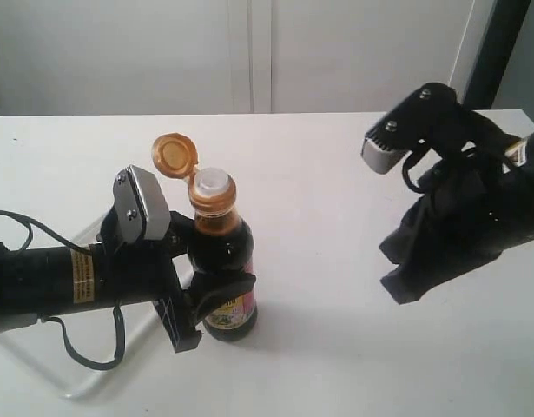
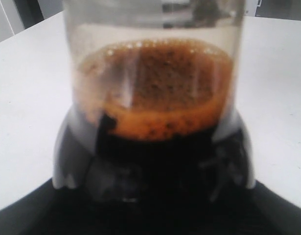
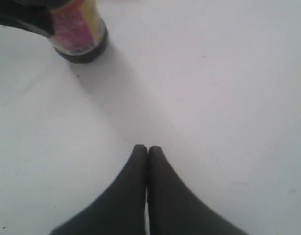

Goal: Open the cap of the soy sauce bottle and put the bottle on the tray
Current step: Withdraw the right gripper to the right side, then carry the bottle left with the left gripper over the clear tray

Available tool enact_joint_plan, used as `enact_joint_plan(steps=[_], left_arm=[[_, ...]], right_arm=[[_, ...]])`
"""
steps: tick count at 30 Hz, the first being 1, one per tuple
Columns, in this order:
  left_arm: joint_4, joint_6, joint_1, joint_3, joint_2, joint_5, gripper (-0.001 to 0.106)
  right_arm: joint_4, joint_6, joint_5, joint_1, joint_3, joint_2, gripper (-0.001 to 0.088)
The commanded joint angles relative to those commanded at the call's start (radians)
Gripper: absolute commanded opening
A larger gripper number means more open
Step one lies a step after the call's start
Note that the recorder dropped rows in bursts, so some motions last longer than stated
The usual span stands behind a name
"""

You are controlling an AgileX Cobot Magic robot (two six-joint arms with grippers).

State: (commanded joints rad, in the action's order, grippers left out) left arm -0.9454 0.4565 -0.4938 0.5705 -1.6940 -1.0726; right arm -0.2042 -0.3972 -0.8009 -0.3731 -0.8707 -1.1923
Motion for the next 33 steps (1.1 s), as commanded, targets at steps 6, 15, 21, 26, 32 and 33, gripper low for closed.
enact_joint_plan(steps=[6, 15, 21, 26, 32, 33], left_arm=[[0.0, 0.018, 0.0, 0.0, 0.002, 0.0, 0.0], [0.007, 0.042, 0.0, 0.0, 0.047, 0.001, 0.0], [0.064, 0.048, 0.0, 0.0, 0.134, 0.003, 0.0], [0.124, 0.073, 0.0, 0.002, 0.202, -0.011, 0.0], [0.211, 0.066, 0.003, 0.002, 0.251, 0.005, 0.0], [0.22, 0.057, 0.003, 0.002, 0.256, 0.011, 0.0]], right_arm=[[0.018, 0.103, -0.001, 0.108, 0.0, -0.036, 0.0], [0.174, 0.308, 0.148, 0.199, 0.028, -0.045, 0.0], [0.178, 0.325, 0.276, 0.21, 0.077, -0.045, 0.0], [0.178, 0.325, 0.332, 0.21, 0.107, -0.045, 0.0], [0.176, 0.325, 0.332, 0.21, 0.107, -0.045, 0.0], [0.176, 0.325, 0.332, 0.21, 0.107, -0.045, 0.0]])
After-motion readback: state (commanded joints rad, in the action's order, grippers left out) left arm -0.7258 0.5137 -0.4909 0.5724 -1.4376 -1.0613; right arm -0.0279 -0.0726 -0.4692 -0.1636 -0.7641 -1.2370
